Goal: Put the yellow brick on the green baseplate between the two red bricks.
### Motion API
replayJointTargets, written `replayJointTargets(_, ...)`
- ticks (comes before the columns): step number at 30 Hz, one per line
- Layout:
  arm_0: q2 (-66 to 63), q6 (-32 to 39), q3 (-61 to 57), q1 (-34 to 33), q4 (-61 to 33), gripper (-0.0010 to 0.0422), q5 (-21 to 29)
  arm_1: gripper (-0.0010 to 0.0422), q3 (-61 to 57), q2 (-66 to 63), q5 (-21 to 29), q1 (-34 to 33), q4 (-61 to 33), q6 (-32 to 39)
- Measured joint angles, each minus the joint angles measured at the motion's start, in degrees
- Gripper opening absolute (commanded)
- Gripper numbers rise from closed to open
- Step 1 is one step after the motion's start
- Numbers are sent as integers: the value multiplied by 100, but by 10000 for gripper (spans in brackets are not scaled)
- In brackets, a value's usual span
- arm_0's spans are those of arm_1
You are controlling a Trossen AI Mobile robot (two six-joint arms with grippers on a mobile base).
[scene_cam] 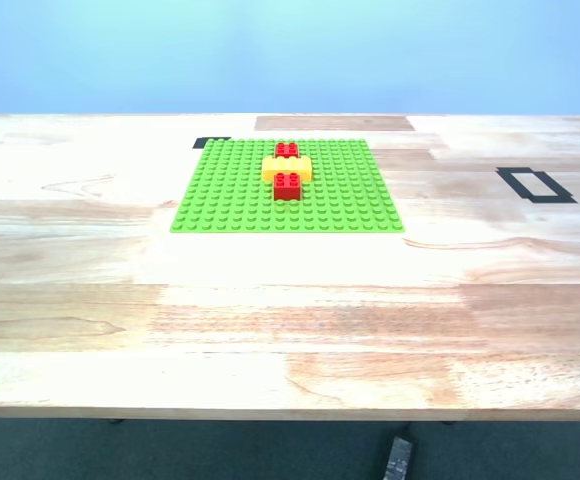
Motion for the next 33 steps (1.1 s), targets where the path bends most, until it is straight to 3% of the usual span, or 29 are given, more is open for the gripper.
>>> replayJointTargets(3, -280, -584, -420, 2, 824, 0, -251, -1, -885, -966, 107, -317, 535, 518)
replayJointTargets(7, -758, -1104, -1054, 2, 1705, 0, -785, -1, -2006, -2251, 645, -610, 1178, 1082)
replayJointTargets(12, -1381, -1547, -1941, 2, 2505, 0, -1290, -1, -3209, -3580, 977, -861, 1449, 1814)
replayJointTargets(15, -1832, -1751, -2533, 2, 2920, 0, -1342, -1, -3847, -4301, 1012, -927, 1574, 2041)
replayJointTargets(19, -2356, -2236, -3283, 2, 3679, 0, -1458, -1, -4594, -5099, 1445, -922, 1878, 2321)
replayJointTargets(23, -2811, -2310, -3851, 2, 4037, 0, -1829, -1, -5230, -5746, 1532, -922, 2164, 2524)
replayJointTargets(33, -3366, -2380, -4745, 0, 4044, 0, -1941, -1, -6236, -6535, 1534, -922, 2406, 2546)
